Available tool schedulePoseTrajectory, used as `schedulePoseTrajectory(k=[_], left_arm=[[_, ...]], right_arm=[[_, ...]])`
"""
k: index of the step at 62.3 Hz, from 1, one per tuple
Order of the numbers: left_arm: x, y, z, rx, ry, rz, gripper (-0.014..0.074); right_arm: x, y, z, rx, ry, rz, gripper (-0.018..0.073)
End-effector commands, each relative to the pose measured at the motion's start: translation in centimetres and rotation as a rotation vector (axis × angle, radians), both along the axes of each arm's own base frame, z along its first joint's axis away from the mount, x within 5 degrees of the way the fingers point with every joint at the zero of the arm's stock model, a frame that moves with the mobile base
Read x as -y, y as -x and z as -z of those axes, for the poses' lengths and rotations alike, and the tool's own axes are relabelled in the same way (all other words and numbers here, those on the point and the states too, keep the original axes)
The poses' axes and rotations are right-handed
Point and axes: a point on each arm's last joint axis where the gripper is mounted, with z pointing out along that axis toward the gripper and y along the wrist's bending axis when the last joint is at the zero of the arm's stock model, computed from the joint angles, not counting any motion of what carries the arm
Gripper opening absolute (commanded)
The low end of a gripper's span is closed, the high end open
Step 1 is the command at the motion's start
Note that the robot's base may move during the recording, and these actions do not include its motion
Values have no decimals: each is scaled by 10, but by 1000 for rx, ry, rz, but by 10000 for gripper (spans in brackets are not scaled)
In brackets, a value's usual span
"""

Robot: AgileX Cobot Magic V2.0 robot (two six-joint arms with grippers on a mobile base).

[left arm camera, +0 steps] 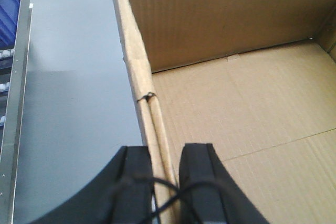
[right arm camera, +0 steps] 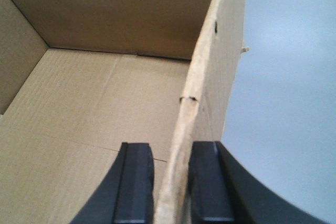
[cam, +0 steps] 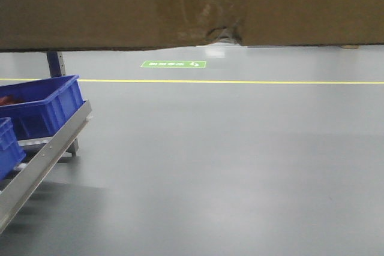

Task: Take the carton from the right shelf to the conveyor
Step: 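Hold the carton with both grippers while the base drives to the conveyor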

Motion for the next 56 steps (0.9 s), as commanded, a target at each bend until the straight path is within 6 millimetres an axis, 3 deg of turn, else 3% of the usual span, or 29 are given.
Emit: schedulePoseTrajectory(k=[1, 56], left_arm=[[0, 0, -4, 49, -16, 17, -18], [0, 0, -4, 49, -14, 19, -18]], right_arm=[[0, 6, -9, 52, -34, -17, -67], [0, 6, -9, 52, -34, -17, -67]])
